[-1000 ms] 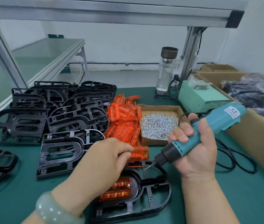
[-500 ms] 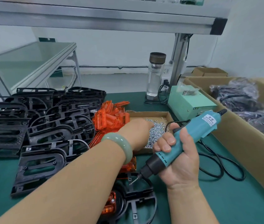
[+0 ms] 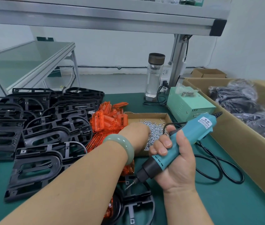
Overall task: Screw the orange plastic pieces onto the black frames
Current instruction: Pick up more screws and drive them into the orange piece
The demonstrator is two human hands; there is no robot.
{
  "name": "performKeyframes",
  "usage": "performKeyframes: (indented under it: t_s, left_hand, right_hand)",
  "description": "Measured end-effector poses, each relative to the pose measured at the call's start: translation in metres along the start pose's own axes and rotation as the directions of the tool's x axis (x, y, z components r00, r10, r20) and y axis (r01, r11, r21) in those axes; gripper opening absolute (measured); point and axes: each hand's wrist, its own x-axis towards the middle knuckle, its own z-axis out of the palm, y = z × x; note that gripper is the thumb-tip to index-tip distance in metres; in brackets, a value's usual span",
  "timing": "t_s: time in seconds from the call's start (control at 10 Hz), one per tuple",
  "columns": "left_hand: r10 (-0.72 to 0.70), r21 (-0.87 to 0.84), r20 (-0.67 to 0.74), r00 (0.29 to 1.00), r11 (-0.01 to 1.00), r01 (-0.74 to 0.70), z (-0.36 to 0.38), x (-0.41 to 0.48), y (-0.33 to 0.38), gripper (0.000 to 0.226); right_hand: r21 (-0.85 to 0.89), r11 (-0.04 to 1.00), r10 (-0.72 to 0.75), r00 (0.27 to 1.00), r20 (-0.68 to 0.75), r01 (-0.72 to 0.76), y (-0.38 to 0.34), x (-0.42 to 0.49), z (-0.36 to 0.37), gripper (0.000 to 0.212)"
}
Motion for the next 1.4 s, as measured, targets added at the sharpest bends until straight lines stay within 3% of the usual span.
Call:
performKeyframes:
  t_s: [0.1,0.2,0.3,0.7,0.9,1.2,1.4]
  left_hand:
    - [0.037,0.118,0.068,0.997,0.992,-0.045,-0.003,0.000,0.004,0.027]
    - [0.092,0.234,0.044,0.995,0.967,-0.100,-0.008,-0.001,0.004,0.024]
    - [0.077,0.210,0.032,0.996,0.974,-0.082,-0.009,0.000,0.002,0.023]
    - [-0.013,-0.067,-0.105,0.994,0.998,0.006,-0.001,0.002,-0.003,0.031]
    - [-0.068,-0.102,-0.193,0.979,0.994,0.049,-0.003,-0.001,-0.005,0.021]
    - [-0.119,-0.314,-0.115,0.986,0.946,0.077,-0.014,-0.004,-0.012,0.032]
    - [-0.166,-0.405,-0.167,0.972,0.911,0.085,-0.016,-0.007,-0.012,0.027]
  right_hand:
    - [0.017,1.000,0.006,1.000,0.004,-0.006,0.000,0.000,-0.001,0.015]
    - [0.021,1.000,0.012,1.000,0.002,-0.012,0.000,0.000,-0.002,0.015]
    - [0.018,1.000,0.016,1.000,-0.006,-0.016,0.000,0.000,-0.002,0.015]
    - [0.009,1.000,0.012,1.000,0.008,-0.012,0.000,0.001,-0.003,0.016]
    - [0.016,1.000,0.007,1.000,0.004,-0.007,-0.001,0.001,-0.003,0.016]
    - [0.020,1.000,0.011,1.000,-0.005,-0.011,-0.002,0.002,-0.004,0.015]
    - [0.023,1.000,0.011,1.000,-0.003,-0.011,-0.002,0.002,-0.005,0.015]
